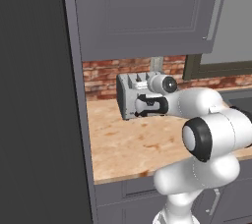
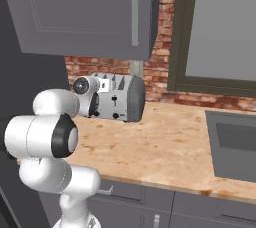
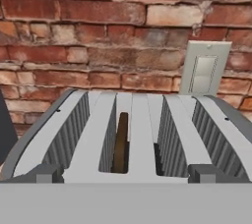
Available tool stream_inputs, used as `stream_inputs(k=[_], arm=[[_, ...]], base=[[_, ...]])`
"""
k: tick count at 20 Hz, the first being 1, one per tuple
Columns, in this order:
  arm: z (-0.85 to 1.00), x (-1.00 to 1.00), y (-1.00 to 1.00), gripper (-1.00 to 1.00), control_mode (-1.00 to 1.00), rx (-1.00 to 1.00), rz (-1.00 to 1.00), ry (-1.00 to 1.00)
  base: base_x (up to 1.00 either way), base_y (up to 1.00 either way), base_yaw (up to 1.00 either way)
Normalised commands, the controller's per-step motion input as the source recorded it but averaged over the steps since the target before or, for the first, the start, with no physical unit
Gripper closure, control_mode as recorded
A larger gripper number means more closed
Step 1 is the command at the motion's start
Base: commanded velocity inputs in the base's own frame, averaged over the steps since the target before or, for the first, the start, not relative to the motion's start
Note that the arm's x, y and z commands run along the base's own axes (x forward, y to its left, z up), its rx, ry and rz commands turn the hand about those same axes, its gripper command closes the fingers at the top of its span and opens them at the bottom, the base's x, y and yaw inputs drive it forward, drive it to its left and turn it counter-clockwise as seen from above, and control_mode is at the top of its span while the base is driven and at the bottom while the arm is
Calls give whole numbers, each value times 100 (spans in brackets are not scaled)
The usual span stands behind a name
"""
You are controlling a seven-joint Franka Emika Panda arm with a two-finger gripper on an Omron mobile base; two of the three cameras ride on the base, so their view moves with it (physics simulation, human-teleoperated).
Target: Start the toaster. Once the lever pops up, take the bread to the plate on the dining counter.
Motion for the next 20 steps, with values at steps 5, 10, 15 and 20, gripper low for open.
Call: stream_inputs(k=[5, 10, 15, 20], arm=[[0, 0, 8, -100, -100, 0, -3, 0], [0, 0, 12, -100, -100, 0, -5, 0], [0, 0, 16, -100, -100, 0, -5, 0], [0, 0, 20, -100, -100, 0, -1, 3]], base=[[0, 0, 0], [0, 0, 0], [0, 0, 0], [0, 0, 0]])
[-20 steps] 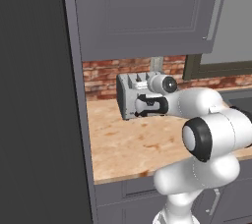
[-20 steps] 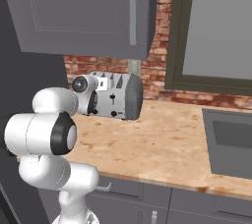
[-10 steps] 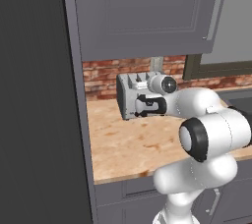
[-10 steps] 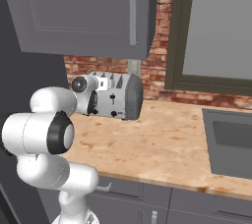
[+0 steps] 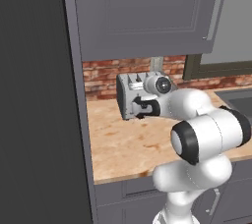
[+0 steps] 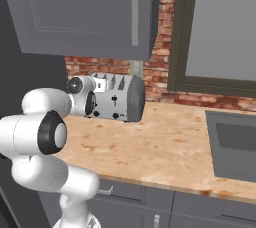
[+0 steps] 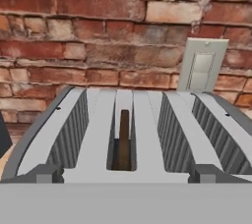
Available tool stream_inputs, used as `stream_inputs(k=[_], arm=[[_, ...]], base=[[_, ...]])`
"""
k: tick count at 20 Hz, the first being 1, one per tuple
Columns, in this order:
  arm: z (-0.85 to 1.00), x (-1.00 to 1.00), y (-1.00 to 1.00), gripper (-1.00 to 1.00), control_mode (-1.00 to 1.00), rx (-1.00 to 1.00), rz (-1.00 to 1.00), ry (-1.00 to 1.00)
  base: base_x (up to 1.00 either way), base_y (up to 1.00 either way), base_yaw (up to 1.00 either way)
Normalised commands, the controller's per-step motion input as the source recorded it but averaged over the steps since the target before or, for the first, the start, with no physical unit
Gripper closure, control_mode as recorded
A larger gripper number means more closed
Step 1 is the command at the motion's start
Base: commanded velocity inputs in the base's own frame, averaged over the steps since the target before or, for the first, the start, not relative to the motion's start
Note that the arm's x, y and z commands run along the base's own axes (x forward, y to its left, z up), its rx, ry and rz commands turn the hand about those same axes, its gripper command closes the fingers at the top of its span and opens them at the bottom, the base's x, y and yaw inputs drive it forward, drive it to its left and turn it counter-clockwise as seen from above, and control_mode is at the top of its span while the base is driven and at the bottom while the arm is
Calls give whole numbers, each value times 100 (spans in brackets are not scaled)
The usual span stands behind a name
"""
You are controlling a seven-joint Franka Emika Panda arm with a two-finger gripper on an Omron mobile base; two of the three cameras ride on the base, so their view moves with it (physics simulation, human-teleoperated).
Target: Start the toaster. Once the lever pops up, take the bread to the plate on the dining counter.
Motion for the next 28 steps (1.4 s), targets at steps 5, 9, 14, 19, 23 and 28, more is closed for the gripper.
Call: stream_inputs(k=[5, 9, 14, 19, 23, 28], arm=[[0, 0, 9, -100, -100, 0, 0, 0], [0, 0, 0, -100, -100, 0, 0, 0], [0, 0, -6, -100, -100, 0, 0, 0], [0, 0, -16, -100, -100, 0, 0, 0], [0, 0, -4, -100, -100, 0, 0, 0], [0, 0, 0, -100, -100, 0, 0, 0]], base=[[0, 0, 0], [0, 0, 0], [0, 0, 0], [0, 0, 0], [0, 0, 0], [0, 0, 0]])
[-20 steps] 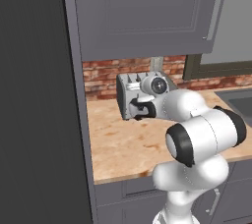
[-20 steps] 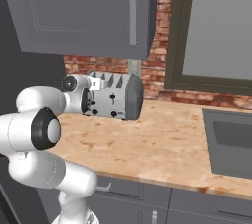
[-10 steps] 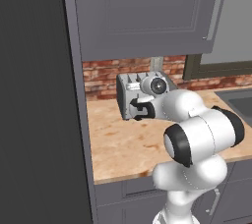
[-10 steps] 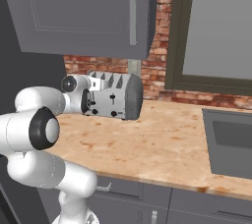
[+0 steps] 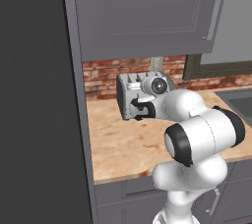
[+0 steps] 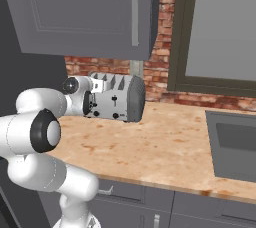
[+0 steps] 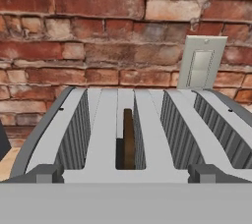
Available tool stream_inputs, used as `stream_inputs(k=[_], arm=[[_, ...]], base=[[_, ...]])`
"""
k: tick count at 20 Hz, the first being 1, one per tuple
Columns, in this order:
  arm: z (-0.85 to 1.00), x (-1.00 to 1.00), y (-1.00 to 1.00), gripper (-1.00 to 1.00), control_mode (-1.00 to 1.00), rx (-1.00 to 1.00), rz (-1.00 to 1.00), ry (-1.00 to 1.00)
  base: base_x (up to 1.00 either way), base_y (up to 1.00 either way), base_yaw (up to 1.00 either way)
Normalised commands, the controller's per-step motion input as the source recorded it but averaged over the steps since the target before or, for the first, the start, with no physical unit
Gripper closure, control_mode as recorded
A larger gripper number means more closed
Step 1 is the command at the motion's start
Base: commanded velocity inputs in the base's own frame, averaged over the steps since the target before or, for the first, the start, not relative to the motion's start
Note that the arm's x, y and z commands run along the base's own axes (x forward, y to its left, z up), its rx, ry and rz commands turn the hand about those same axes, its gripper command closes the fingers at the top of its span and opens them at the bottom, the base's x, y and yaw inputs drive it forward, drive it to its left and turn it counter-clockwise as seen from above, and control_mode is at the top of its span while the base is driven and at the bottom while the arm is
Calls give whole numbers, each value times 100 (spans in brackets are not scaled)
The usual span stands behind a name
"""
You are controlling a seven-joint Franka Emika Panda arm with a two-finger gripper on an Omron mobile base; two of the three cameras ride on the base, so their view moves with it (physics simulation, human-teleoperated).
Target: Start the toaster. Once the lever pops up, take the bread to the plate on the dining counter.
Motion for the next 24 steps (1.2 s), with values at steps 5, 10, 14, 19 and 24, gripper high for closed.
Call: stream_inputs(k=[5, 10, 14, 19, 24], arm=[[0, 0, 0, -100, -100, 0, 0, 0], [0, 0, 0, -100, -100, 0, 0, 0], [0, 0, 0, -100, -100, 0, 0, 0], [0, 0, 0, -100, -100, 0, 0, 0], [0, 0, 0, -100, -100, 0, 0, 0]], base=[[0, 0, 0], [0, 0, 0], [0, 0, 0], [0, 0, 0], [0, 0, 0]])
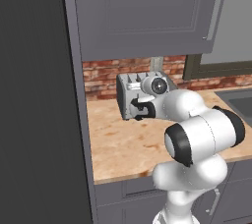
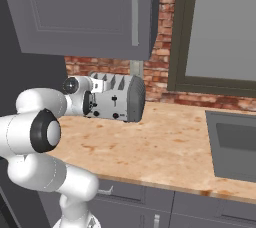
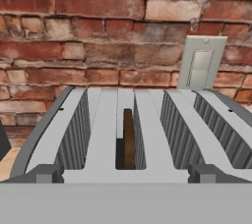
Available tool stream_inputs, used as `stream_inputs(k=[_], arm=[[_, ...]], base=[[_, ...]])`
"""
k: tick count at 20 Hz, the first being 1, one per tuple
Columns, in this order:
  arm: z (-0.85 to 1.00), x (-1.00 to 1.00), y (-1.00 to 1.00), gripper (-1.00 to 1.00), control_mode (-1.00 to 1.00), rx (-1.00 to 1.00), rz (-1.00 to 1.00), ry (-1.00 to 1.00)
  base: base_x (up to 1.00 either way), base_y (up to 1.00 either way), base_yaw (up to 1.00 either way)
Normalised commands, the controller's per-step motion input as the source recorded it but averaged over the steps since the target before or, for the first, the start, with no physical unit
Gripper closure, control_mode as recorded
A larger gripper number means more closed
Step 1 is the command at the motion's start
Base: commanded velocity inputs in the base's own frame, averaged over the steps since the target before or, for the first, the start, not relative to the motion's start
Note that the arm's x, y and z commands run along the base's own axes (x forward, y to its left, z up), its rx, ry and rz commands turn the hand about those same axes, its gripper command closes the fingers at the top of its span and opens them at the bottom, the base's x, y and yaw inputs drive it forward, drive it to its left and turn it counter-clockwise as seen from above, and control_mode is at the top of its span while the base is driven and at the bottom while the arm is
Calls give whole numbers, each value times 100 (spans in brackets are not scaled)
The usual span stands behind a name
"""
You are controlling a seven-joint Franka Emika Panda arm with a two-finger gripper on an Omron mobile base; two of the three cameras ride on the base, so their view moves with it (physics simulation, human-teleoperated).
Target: Start the toaster. Once the lever pops up, take the bread to the plate on the dining counter.
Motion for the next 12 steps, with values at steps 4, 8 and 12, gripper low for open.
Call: stream_inputs(k=[4, 8, 12], arm=[[0, 0, 0, -100, -100, 0, 0, 0], [0, 0, 0, -100, -100, 0, 0, 0], [0, 0, 0, -100, -100, 0, 0, 0]], base=[[0, 0, 0], [0, 0, 0], [0, 0, 0]])
